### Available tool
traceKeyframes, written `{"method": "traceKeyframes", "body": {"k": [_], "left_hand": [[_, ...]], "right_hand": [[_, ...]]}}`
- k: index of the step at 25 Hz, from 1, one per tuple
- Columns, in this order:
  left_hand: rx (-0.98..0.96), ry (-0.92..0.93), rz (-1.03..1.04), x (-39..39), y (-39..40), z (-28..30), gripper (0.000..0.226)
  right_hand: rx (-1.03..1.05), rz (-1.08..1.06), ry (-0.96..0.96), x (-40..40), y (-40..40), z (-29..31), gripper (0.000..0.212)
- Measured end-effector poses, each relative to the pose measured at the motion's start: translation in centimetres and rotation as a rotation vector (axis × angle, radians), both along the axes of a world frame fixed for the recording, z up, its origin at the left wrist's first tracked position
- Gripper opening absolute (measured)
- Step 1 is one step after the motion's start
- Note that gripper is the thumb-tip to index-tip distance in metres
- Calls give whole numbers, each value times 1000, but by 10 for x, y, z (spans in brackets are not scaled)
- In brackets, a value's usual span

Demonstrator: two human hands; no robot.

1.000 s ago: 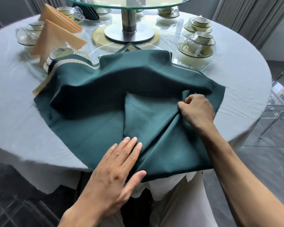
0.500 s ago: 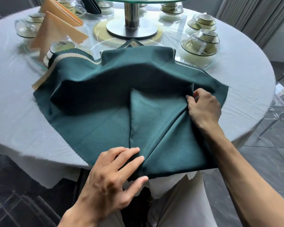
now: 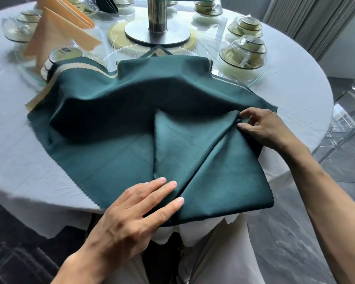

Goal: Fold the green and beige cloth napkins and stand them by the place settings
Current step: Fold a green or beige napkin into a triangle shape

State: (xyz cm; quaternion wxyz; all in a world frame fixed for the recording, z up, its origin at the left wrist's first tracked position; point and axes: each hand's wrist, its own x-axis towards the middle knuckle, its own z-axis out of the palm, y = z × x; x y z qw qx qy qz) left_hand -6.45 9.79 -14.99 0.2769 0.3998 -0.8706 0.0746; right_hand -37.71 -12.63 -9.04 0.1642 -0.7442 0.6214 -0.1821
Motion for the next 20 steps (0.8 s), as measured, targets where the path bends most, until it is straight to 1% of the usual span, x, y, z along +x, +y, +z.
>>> {"method": "traceKeyframes", "body": {"k": [3, 5, 7, 9, 11, 13, 14, 16, 17, 18, 20], "left_hand": [[23, -33, -29, 1, -2, 0, 47], [21, -36, -36, 1, -3, -2, 38], [19, -38, -35, 1, -3, -4, 36], [18, -46, -28, 0, -3, -6, 44], [31, -61, -24, -1, -2, -6, 58], [35, -80, -11, -2, -1, -6, 65], [36, -86, -3, -3, -1, -7, 66], [40, -103, 12, -5, 0, -7, 62], [50, -111, 17, -5, 0, -7, 59], [59, -114, 23, -6, 0, -7, 57], [79, -119, 44, -8, 0, -7, 55]], "right_hand": [[43, 36, -55, -2, -3, 0, 9], [35, 17, -80, -3, -3, -1, 14], [35, -41, -158, -2, -3, 0, 14], [35, -80, -192, -1, -2, -1, 12], [24, -108, -155, 1, 0, -4, 8], [3, -161, -104, 5, 2, -6, 4], [-16, -204, -75, 8, 4, -5, 9], [-103, -310, -31, 17, 19, 0, 20], [-188, -323, -21, 25, 33, 3, 22], [-287, -275, -25, 34, 51, 4, 22], [-428, -38, -41, 56, 94, 0, 22]]}}
